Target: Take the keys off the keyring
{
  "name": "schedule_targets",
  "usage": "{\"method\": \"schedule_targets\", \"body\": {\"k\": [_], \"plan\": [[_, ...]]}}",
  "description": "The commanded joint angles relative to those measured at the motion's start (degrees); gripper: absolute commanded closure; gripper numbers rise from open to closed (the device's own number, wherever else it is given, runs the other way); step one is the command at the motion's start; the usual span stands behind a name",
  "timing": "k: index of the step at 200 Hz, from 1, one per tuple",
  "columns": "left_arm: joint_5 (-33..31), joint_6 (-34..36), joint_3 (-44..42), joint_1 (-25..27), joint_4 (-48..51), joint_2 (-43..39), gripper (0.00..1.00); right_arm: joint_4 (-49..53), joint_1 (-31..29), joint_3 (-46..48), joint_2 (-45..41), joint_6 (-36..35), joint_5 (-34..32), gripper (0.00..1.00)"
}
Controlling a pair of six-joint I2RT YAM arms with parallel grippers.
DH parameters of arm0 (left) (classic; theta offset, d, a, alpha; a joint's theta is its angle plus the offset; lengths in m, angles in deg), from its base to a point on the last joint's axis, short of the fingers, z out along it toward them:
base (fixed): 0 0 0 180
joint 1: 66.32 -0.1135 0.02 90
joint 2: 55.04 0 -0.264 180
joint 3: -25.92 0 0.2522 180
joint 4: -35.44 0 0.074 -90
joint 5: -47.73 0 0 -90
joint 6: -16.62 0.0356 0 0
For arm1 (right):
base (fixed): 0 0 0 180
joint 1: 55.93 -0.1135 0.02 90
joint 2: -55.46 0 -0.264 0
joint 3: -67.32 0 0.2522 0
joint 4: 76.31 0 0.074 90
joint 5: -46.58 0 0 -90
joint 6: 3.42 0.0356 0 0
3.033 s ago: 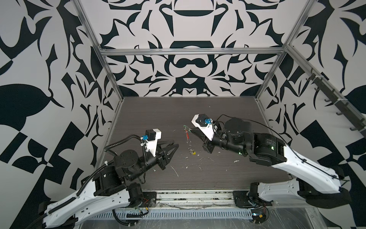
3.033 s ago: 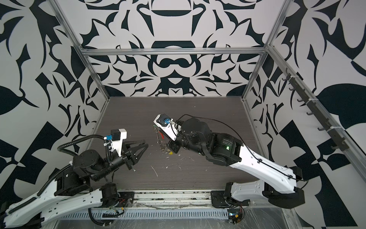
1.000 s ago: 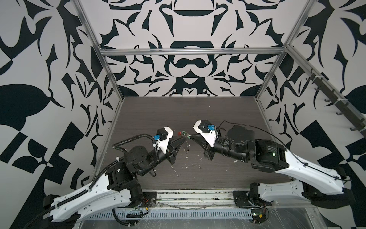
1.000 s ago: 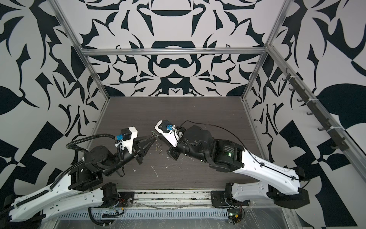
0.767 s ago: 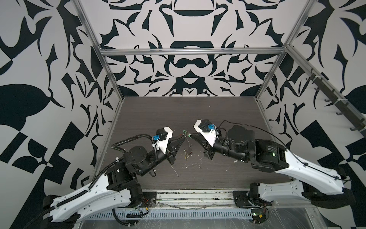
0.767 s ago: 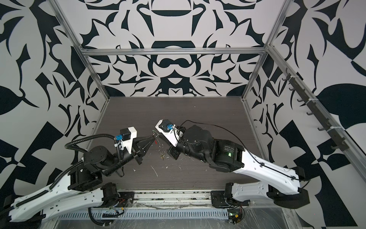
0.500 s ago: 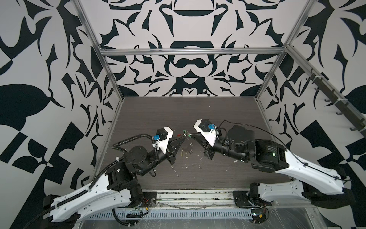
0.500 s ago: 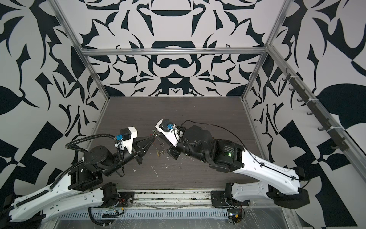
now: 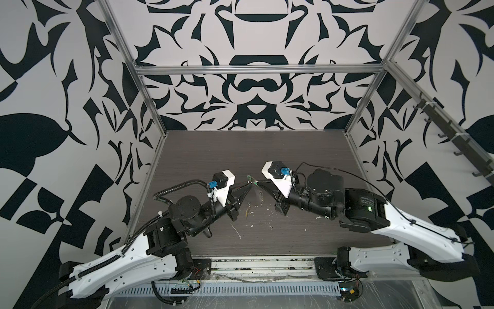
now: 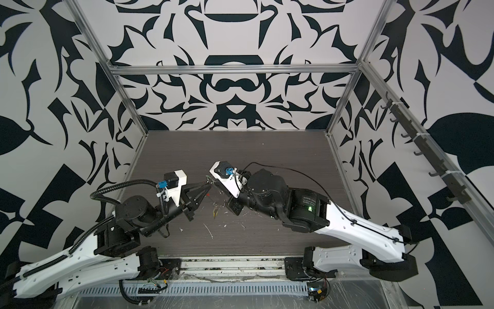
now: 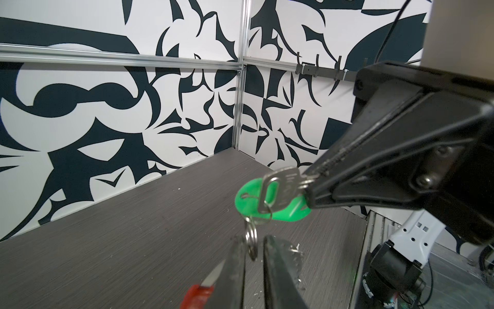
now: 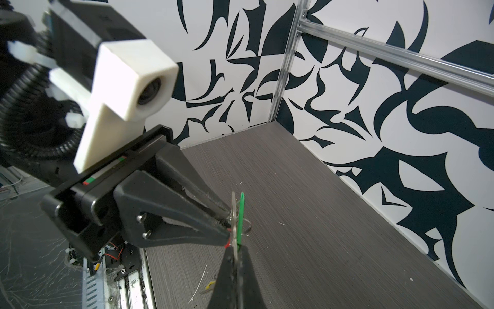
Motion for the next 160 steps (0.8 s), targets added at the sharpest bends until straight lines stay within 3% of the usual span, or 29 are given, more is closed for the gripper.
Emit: {"method": "schedule_targets", "body": {"k": [1,68,160], "plan": [[-1.1,0.4,1.8,0.1,-1.7,-0.3,0.84,-2.8,-0.4,-2.0,-0.4,0.7,-0.1,1.00],[-1.5,0.8,1.7,0.1,-1.6,-0.2,0.81,-3.0,-0.5,-2.2,-0.2,0.8,-0.1,1.00],[-0.1,0.3,1.6,0.1,-2.1,-0.5,0.95,-3.2,-0.7,-2.1,-0.4,0.9,-0.1,1.00]]}}
